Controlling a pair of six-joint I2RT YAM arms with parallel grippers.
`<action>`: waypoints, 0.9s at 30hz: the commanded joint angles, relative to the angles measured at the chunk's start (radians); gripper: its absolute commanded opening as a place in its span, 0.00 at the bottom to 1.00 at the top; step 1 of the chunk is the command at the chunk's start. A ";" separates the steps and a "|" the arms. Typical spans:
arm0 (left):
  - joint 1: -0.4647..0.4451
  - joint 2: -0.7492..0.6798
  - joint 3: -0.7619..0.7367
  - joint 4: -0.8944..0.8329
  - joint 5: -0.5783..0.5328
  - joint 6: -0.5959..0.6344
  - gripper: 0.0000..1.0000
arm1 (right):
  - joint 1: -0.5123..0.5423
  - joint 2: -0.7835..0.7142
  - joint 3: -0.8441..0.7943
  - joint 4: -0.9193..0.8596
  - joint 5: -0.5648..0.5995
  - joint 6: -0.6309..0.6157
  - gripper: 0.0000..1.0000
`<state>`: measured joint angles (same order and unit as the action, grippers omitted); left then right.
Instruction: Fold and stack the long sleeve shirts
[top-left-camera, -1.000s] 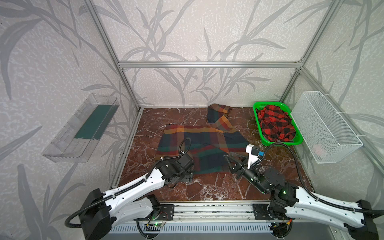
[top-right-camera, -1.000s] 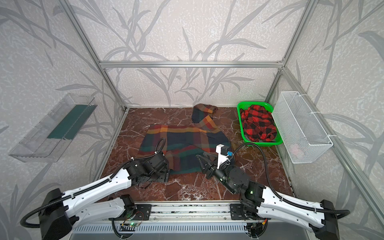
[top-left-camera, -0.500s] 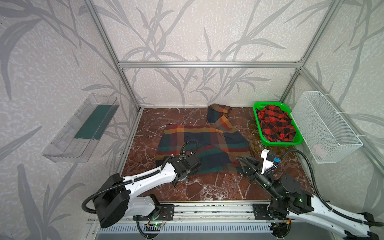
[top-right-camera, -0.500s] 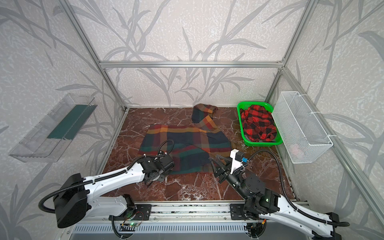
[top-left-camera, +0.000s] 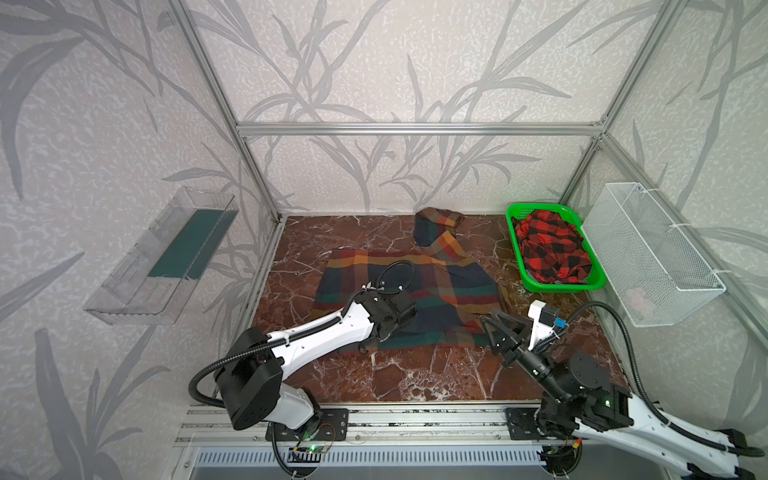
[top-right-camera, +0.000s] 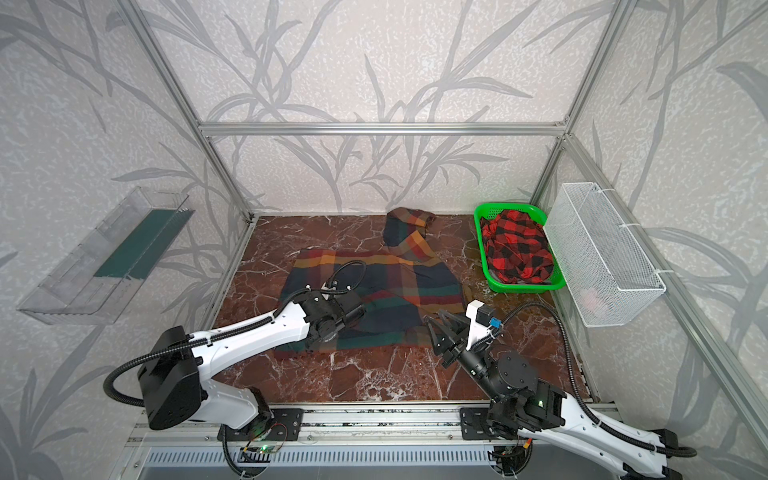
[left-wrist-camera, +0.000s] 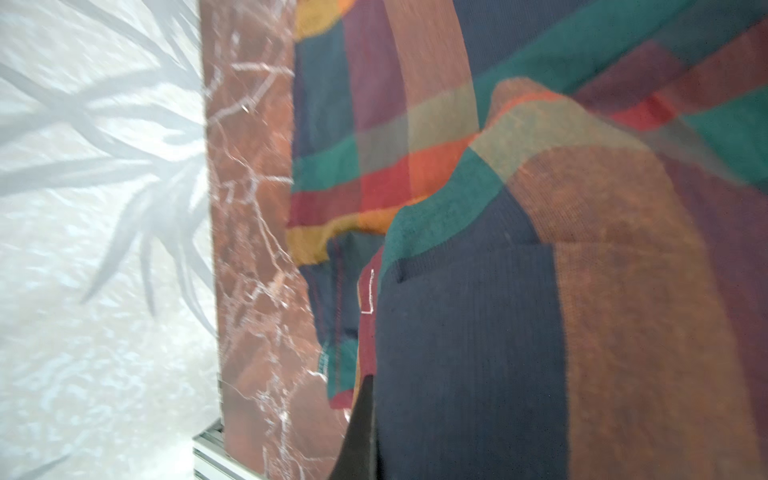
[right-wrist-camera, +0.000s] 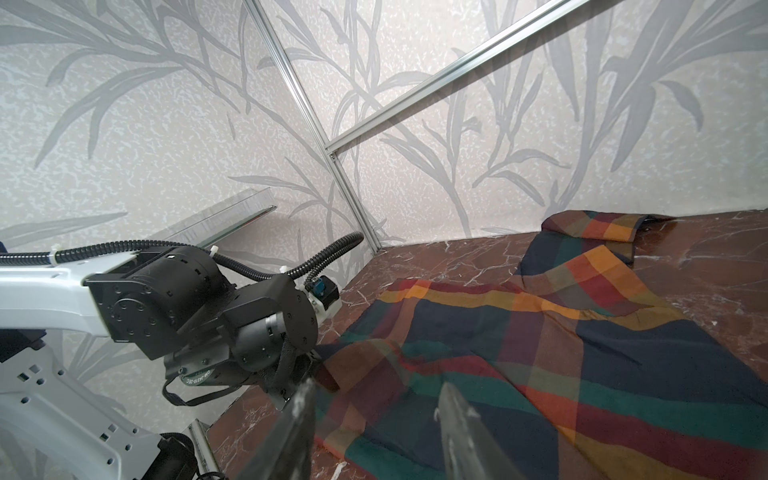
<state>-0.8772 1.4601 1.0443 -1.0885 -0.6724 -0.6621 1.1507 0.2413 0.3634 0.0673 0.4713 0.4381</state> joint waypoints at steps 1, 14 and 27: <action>-0.003 -0.012 0.012 -0.040 -0.175 0.028 0.00 | -0.005 -0.014 -0.003 -0.012 0.017 -0.009 0.49; -0.052 -0.064 -0.113 0.124 -0.438 -0.023 0.00 | -0.005 0.013 -0.023 0.005 0.012 0.049 0.48; -0.100 -0.164 -0.215 0.416 -0.530 0.026 0.00 | -0.005 0.064 -0.028 0.022 0.010 0.107 0.48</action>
<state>-0.9695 1.3788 0.8875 -0.8234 -1.1938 -0.6434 1.1507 0.3195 0.3443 0.0700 0.4633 0.5251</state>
